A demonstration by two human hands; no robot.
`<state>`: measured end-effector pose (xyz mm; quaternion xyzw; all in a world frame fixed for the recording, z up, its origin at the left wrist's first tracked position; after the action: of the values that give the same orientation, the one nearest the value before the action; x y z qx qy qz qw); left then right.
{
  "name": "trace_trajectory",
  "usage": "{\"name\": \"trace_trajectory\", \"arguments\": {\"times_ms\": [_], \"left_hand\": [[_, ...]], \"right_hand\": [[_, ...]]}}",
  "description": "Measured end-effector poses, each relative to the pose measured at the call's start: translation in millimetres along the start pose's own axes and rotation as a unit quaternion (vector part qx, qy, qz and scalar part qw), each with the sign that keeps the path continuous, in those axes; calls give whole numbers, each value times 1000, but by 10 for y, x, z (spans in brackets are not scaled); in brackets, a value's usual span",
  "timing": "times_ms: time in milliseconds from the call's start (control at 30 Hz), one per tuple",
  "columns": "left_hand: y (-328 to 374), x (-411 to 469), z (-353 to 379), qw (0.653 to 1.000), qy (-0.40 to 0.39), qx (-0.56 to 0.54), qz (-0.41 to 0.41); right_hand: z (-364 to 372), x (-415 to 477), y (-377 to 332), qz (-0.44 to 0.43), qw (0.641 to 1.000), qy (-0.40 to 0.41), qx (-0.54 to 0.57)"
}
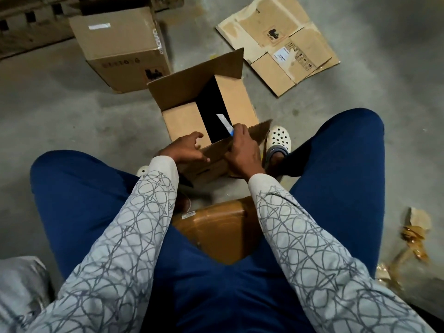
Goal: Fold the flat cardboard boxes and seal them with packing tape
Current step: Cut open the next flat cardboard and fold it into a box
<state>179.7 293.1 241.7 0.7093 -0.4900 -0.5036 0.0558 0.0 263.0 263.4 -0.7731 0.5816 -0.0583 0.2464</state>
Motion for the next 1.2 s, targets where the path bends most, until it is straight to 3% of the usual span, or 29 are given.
{"name": "trace_trajectory", "arguments": {"times_ms": [33, 100, 200, 333, 467, 600, 700, 767, 867, 967, 1067, 1133, 1200], "left_hand": [[139, 7, -34, 999, -8, -17, 39], [443, 6, -101, 982, 6, -150, 115], [649, 58, -37, 948, 26, -296, 117], [743, 249, 231, 974, -38, -184, 129], [708, 426, 263, 998, 10, 43, 52], [386, 554, 369, 998, -30, 49, -10], [487, 583, 246, 999, 8, -36, 18], [514, 646, 106, 994, 96, 1, 49], [391, 693, -160, 948, 300, 83, 58], [57, 688, -403, 908, 417, -19, -21], [-440, 732, -605, 841, 430, -289, -159], [-554, 777, -663, 767, 395, -492, -117], [-467, 770, -756, 702, 365, -611, -23]], "right_hand": [[4, 17, 9, 9, 1000, 9, 11], [3, 27, 12, 45, 997, 37, 54], [61, -16, 17, 92, 980, 80, 157], [39, -43, 29, 132, 957, 115, 230], [41, -84, -14, 137, 955, 159, 209], [118, -85, 34, 165, 960, 184, 129], [151, -17, 81, 197, 952, 191, 136], [213, 40, 89, 188, 958, 163, 139], [372, 80, 122, 164, 973, 82, 142], [548, 79, 147, 149, 979, -11, 139], [611, 85, 112, 146, 984, -40, 99], [612, 100, 98, 162, 981, -33, 103], [596, 120, 101, 178, 976, -24, 121]]}}
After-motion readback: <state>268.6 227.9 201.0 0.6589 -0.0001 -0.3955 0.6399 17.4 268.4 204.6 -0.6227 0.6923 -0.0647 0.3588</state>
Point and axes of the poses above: each hand's wrist, its own x-axis towards the middle knuckle, its own z-axis out of the palm, y = z × x, the point moved 4 cm from there along x, towards the middle knuckle, and after that the axes turned 5 degrees about -x, right-handed, at the moved point
